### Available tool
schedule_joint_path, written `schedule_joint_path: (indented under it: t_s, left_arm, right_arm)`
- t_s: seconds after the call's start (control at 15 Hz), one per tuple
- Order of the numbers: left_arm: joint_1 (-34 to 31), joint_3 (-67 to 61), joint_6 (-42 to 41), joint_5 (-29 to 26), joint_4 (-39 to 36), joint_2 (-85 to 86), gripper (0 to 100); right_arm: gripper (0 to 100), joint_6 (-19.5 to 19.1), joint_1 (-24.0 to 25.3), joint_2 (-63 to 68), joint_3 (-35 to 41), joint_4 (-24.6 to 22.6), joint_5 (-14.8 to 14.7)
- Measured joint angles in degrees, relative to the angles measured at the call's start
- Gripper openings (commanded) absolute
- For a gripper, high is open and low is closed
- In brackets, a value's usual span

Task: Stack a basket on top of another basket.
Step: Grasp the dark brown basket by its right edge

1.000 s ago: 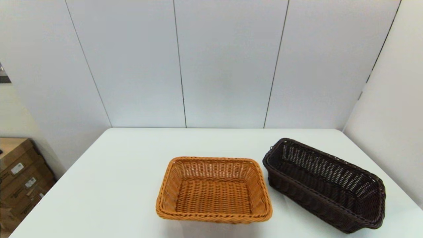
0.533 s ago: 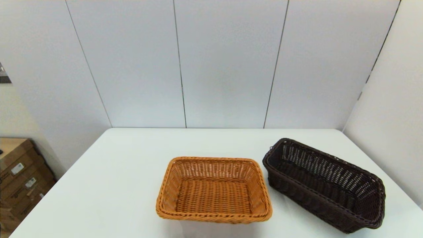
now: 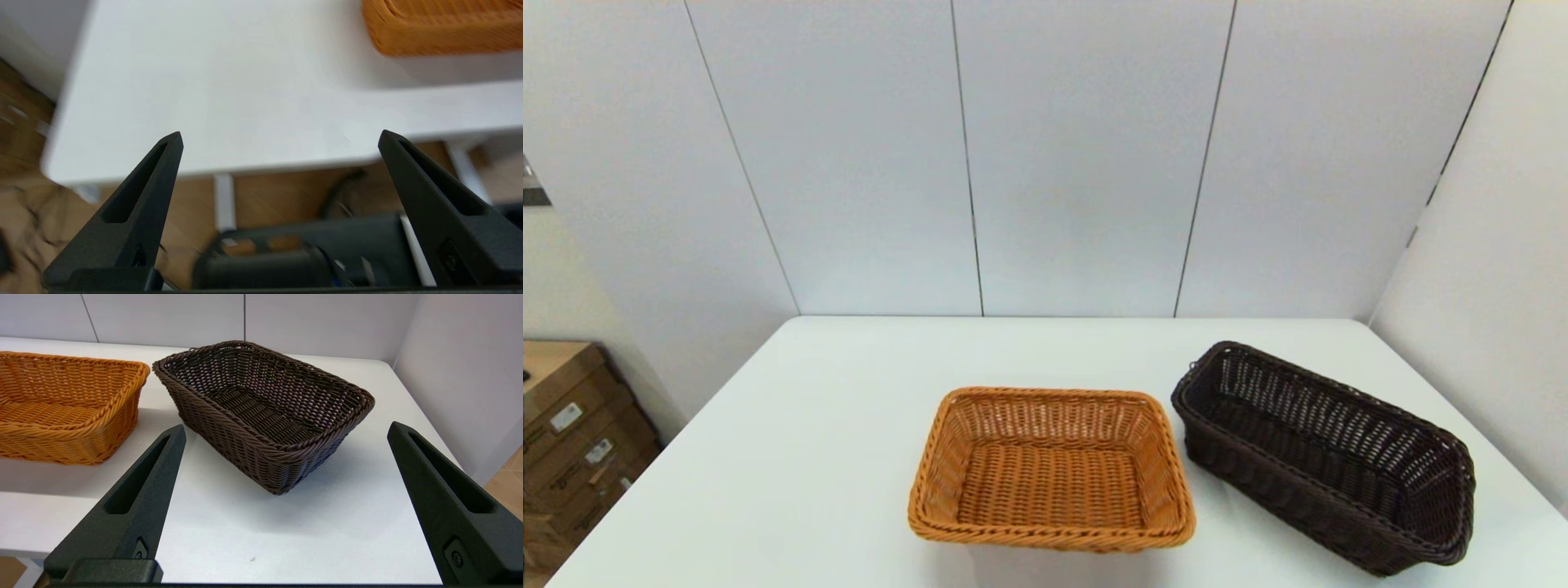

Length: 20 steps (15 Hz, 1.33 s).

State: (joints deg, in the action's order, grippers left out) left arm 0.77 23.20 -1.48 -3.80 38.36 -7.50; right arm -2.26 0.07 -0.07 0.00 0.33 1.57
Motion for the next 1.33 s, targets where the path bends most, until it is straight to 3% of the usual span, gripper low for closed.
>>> schedule_joint_path:
  t_s: [0.2,0.6,1.07,1.33]
  left_arm:
    - [-0.02,-4.49,-3.60,3.40,-9.07,2.12,100]
    - [-0.06,-10.08,-4.72,3.51,-17.01,6.53,100]
    - [-0.06,-20.66,-10.75,3.28,-36.35,7.50,100]
    - [-0.06,-22.49,-5.77,3.01,-37.40,7.55,100]
  right_arm:
    - [100,0.02,0.00,0.00,0.00,0.02,0.05]
    - [100,0.00,0.00,0.00,0.00,0.00,0.05]
    - [100,0.00,0.00,0.00,0.00,0.02,0.05]
    - [100,0.00,0.00,0.00,0.00,0.02,0.07]
